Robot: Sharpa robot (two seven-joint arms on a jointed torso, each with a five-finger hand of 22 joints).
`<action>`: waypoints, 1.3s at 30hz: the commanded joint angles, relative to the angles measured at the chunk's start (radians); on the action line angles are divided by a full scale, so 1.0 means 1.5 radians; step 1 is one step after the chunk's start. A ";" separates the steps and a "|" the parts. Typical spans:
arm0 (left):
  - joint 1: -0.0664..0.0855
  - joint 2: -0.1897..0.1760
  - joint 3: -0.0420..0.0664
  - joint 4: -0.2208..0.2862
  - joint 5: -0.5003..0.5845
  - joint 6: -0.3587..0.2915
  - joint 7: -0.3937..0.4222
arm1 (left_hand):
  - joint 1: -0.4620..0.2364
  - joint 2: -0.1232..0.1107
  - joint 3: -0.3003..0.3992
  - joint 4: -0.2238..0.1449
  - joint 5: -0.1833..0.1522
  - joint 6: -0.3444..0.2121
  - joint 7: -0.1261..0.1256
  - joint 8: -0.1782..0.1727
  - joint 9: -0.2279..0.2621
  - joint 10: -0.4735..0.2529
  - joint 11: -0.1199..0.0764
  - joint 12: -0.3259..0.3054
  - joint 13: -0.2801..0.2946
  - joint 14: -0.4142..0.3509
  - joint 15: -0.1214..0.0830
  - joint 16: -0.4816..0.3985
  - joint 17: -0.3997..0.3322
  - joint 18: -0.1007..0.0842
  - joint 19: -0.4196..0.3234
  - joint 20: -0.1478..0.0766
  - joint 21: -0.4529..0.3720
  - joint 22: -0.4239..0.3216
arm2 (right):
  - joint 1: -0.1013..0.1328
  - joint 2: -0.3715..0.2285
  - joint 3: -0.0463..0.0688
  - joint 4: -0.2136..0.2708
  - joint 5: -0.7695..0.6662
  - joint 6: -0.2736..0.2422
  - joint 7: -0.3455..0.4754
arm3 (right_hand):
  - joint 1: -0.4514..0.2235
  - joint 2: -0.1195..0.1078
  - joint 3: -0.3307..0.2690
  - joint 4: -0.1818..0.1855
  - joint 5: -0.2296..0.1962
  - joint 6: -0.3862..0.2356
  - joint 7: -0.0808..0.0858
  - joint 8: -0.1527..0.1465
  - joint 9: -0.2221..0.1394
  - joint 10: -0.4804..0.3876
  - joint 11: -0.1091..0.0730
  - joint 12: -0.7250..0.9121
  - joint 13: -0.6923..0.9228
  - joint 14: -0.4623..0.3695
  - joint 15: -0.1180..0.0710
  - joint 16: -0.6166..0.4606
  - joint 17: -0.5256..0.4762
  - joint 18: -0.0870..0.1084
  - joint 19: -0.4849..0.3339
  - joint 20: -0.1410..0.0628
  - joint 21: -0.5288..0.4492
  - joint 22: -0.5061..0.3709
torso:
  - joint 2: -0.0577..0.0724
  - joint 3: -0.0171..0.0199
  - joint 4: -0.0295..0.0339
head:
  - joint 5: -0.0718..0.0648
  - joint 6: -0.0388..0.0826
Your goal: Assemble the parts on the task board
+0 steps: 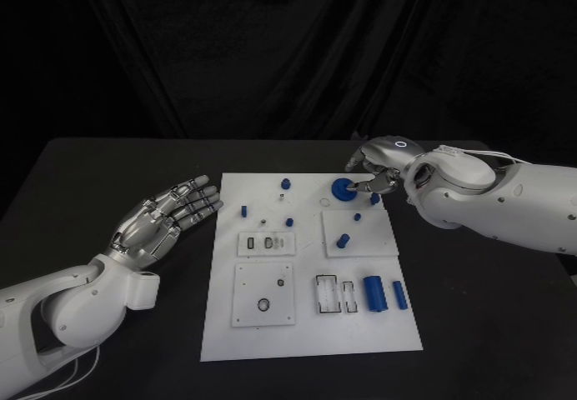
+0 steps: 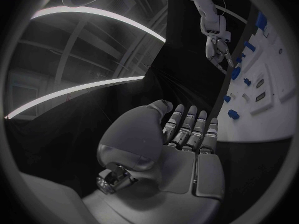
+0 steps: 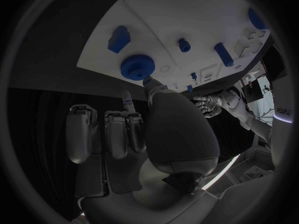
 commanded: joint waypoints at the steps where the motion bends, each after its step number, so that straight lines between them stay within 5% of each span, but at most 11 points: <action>1: 0.000 0.000 0.000 0.001 0.000 0.012 0.057 | -0.007 -0.001 0.002 0.000 -0.002 0.002 0.024 0.003 0.001 0.001 0.002 0.004 0.001 -0.001 0.003 0.002 0.001 -0.005 0.001 0.000 0.002 -0.001 | -0.004 0.003 0.000 -0.005 -0.009 0.019 -0.016 | 0.003 -0.001 -0.003 0.002 -0.004 -0.005 -0.001 -0.002 -0.001 0.071 0.000 0.002 0.175 0.070 0.002 0.002 0.175 -0.007 -0.001 0.000 -0.004 0.094 | 0.000 -0.0002 -0.0003 | 0.001 0.000; 23: 0.000 0.003 0.000 -0.004 0.000 0.016 0.054 | -0.008 -0.001 0.005 0.000 -0.002 0.002 0.025 0.003 0.001 0.001 0.002 0.004 0.001 -0.001 0.004 0.003 0.001 -0.006 0.001 0.000 0.002 -0.001 | -0.020 0.025 0.000 -0.026 -0.009 0.030 -0.007 | 0.004 0.004 -0.003 0.001 -0.018 0.028 0.003 0.013 -0.001 0.071 0.004 0.002 0.175 0.070 0.005 0.002 0.175 -0.005 -0.007 0.002 -0.011 0.090 | 0.001 0.0009 0.0000 | 0.002 -0.003; 29: 0.000 0.003 0.000 -0.005 0.000 0.018 0.053 | -0.009 -0.001 0.006 0.000 -0.002 0.002 0.025 0.003 0.001 0.001 0.002 0.005 0.001 -0.001 0.004 0.003 0.001 -0.006 0.000 0.000 0.002 -0.001 | -0.023 0.030 0.000 -0.030 -0.009 0.038 -0.007 | 0.026 0.009 0.005 -0.011 0.025 0.055 -0.001 0.023 0.007 0.071 0.001 0.002 0.175 0.070 0.001 0.002 0.175 -0.003 -0.012 0.000 -0.017 0.086 | 0.000 0.0008 -0.0007 | 0.002 -0.003; 39: 0.000 0.004 0.000 -0.008 0.000 0.020 0.049 | -0.009 -0.001 0.006 0.000 -0.002 0.002 0.025 0.003 0.001 0.001 0.002 0.005 0.001 -0.001 0.004 0.003 0.001 -0.006 0.000 0.000 0.002 -0.001 | -0.027 0.032 0.000 -0.031 -0.009 0.040 -0.004 | 0.062 0.022 0.023 -0.065 0.179 0.135 -0.020 0.088 0.058 0.071 -0.008 0.002 0.175 0.070 -0.006 0.002 0.175 -0.002 -0.014 -0.008 -0.024 0.086 | 0.000 0.0002 -0.0004 | 0.005 -0.004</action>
